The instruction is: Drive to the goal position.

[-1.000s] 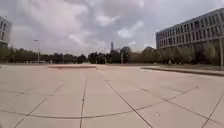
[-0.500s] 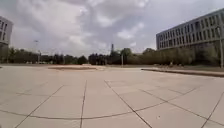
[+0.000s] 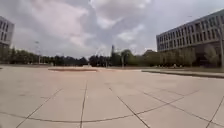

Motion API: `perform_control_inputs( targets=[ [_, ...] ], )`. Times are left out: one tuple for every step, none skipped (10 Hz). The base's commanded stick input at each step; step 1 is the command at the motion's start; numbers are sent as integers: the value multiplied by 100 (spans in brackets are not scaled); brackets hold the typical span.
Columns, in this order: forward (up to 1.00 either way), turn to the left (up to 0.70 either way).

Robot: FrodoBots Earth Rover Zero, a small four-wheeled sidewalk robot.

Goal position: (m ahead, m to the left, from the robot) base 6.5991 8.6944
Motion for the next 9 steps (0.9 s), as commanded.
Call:
perform_control_inputs(
  targets=[
    [50, -2],
    [50, -2],
    [50, -2],
    [50, -2],
    [50, -2],
    [50, -2],
    [50, -2],
    [50, -2],
    [50, -2]
  ],
)
